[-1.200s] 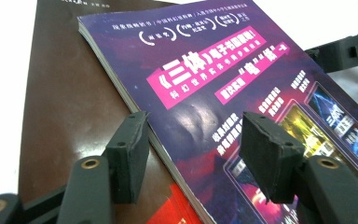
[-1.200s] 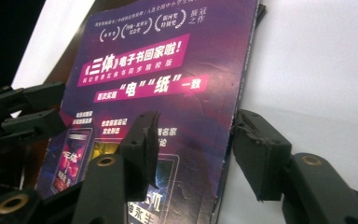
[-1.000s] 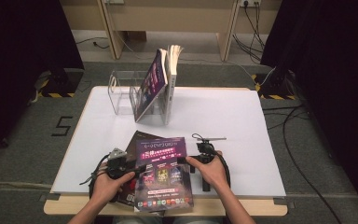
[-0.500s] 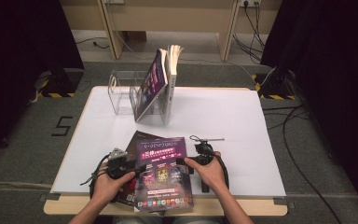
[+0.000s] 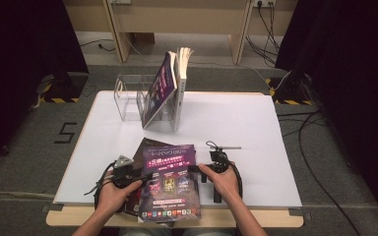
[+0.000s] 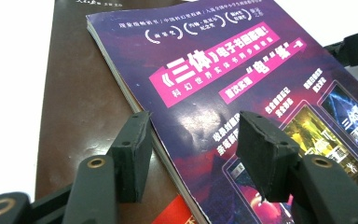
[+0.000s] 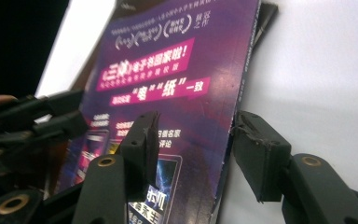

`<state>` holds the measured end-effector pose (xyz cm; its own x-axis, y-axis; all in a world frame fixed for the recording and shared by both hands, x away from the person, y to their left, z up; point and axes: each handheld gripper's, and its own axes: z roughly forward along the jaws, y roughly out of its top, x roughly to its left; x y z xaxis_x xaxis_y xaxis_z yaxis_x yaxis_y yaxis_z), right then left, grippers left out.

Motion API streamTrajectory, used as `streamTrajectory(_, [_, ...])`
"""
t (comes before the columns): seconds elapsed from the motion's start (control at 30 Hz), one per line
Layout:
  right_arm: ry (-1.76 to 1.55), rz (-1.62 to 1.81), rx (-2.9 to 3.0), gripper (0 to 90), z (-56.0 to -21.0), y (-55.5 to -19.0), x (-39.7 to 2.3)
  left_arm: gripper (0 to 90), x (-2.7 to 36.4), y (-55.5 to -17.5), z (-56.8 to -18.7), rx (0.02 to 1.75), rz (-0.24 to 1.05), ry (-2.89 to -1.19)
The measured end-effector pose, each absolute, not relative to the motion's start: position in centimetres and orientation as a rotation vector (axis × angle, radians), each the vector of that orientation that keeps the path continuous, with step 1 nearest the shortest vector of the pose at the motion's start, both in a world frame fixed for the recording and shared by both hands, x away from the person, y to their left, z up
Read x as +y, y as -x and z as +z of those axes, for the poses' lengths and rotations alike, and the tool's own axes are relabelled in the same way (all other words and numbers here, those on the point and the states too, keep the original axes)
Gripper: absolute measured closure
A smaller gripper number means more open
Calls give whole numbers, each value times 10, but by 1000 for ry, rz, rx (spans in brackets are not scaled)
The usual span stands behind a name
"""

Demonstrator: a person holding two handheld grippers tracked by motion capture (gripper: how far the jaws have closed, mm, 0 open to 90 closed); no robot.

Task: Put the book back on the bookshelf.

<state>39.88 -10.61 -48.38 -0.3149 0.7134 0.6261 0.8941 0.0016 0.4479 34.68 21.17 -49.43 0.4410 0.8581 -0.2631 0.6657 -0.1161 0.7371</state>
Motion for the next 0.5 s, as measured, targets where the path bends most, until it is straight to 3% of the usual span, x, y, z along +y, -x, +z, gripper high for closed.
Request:
streamTrajectory(0.3, [1600,-1296,-1774,520,-480,-404,-105,465,212,-348,-496,1290,250,-1825])
streamTrajectory(0.4, [1613,-1246,-2010,524,-478,-400,-83,478,205,-345,-495,1280,280,-1847])
streamTrajectory(0.5, [1618,-1188,-2069,618,-477,-402,-79,460,206,-345,-495,1282,275,-1846])
